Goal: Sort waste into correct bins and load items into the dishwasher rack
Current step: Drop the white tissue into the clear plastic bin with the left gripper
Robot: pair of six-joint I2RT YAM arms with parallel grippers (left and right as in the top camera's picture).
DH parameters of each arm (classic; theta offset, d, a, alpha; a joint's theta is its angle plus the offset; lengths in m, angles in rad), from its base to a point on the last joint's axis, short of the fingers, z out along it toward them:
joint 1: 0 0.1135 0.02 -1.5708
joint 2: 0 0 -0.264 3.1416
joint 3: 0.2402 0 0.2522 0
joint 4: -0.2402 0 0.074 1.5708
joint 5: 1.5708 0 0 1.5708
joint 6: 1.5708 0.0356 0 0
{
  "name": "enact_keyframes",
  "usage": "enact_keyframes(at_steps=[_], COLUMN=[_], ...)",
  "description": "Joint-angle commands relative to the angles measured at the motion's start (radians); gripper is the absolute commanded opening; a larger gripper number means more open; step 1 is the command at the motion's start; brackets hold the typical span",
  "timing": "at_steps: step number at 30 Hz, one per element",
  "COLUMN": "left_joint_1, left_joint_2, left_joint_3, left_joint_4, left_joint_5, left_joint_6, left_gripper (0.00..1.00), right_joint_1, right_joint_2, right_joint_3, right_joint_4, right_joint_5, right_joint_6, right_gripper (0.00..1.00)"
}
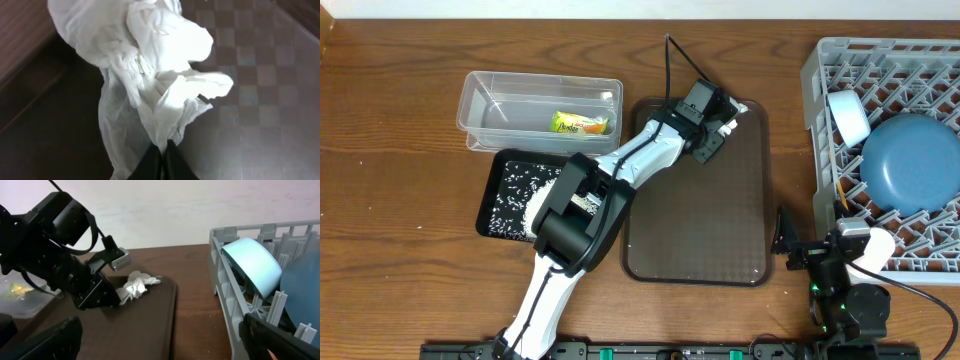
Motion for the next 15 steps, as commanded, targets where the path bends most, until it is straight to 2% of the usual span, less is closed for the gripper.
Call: enact_keyframes(at_steps=[1, 10, 15], left_joint_1=[0.008, 0.074, 0.161], left_joint_2=[-0.013, -0.309, -0.457], left_joint_3=[-0.005, -0.005, -0.005], left_joint_4=[-0.039, -0.23, -0.368], left_joint_5=[-0.012, -0.013, -0.037], left_joint_6=[-0.002, -0.01, -0.021], left_gripper=[0.06, 0.06, 0.06], right_joint_1=[-0.015, -0.015, -0.015], right_joint_2=[-0.006, -0.006, -0.006], right_joint_3=[-0.004, -0.004, -0.004], right_joint_4=[0.0, 0.0, 0.0], right_joint_5=[-0.003, -0.003, -0.003], right_joint_6=[0.011, 0.011, 0.011], right_gripper=[0.99, 0.99, 0.99])
